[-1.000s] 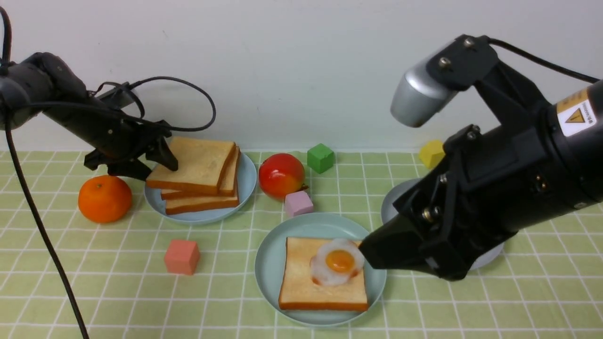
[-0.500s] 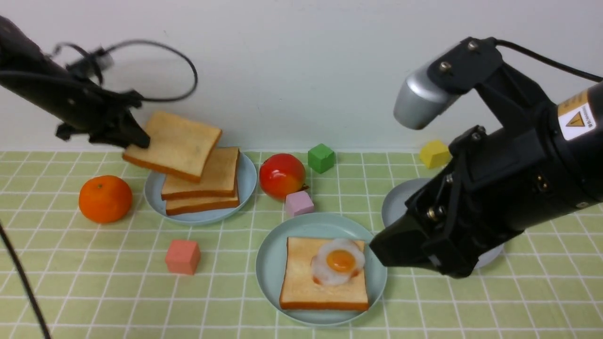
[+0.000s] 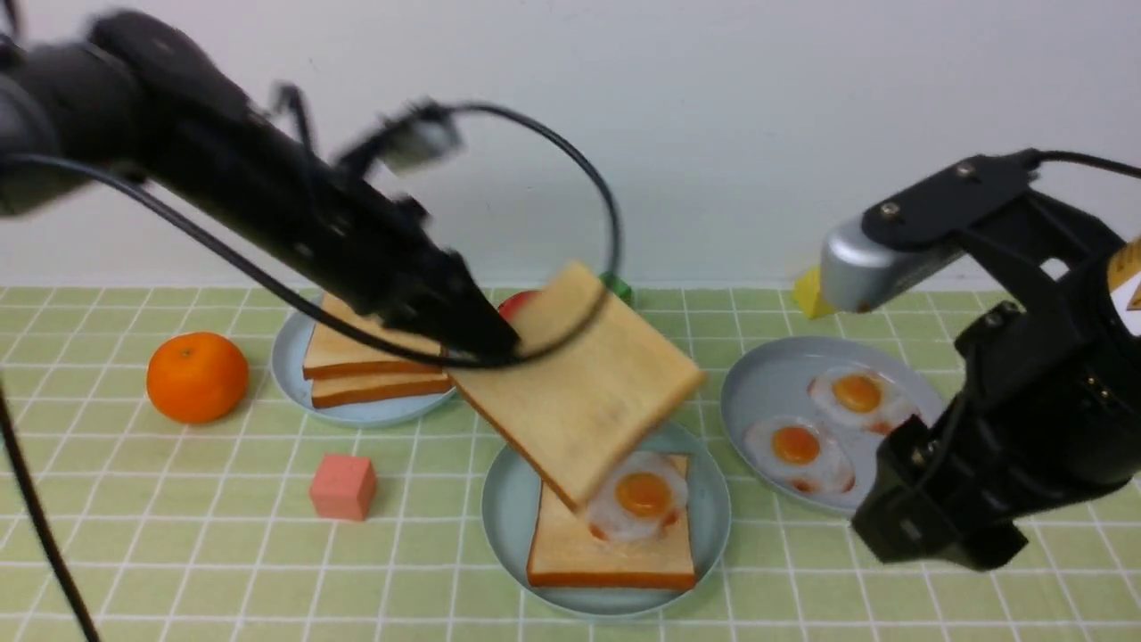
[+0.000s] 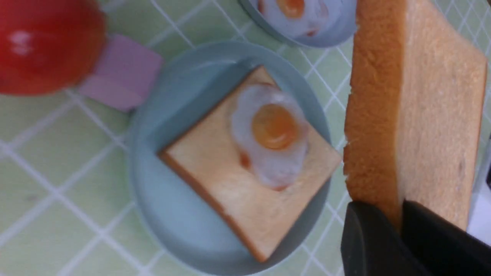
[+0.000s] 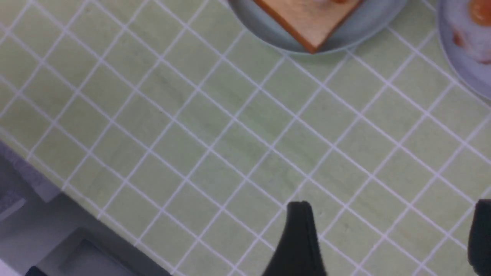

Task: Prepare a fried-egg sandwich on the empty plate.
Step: Use the left arm to place a slice of bread on the fried egg in the middle

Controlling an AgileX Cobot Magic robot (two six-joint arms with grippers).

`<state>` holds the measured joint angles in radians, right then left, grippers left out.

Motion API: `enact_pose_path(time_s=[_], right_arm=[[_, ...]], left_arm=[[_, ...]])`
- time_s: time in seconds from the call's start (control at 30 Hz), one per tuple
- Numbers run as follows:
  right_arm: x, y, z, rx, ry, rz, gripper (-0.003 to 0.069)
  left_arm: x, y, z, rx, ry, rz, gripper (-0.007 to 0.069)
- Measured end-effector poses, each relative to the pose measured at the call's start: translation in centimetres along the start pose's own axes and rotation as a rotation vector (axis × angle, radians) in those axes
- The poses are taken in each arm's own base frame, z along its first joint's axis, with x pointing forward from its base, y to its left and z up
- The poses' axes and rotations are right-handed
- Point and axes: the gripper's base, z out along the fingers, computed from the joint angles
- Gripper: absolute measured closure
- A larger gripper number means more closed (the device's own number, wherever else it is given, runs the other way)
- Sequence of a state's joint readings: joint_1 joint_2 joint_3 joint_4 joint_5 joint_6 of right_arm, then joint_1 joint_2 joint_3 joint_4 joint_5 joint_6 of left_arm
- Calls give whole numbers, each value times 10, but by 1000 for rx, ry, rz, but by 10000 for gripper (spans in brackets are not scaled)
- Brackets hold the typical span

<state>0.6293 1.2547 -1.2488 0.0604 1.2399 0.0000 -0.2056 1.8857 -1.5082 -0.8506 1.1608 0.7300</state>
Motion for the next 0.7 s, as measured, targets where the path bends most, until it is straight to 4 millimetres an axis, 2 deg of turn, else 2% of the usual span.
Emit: enact_pose_path(time_s=[0.07, 0.13, 0.27, 0.4, 0.7], right_arm=[[0, -5, -1, 51, -2, 48, 100], [0, -7, -1, 74, -5, 76, 100], [-2, -11, -2, 116, -45, 156, 100], [-5, -11, -2, 114, -80, 168, 100], [-9, -11, 0, 111, -106, 170, 100]], left_arm=[[10, -5, 24, 10, 30, -128, 548], [15, -7, 35, 4, 27, -193, 548], [31, -15, 60, -65, -95, -351, 548], [43, -14, 75, -120, -190, -465, 548], [56, -1, 81, -191, -258, -565, 548]])
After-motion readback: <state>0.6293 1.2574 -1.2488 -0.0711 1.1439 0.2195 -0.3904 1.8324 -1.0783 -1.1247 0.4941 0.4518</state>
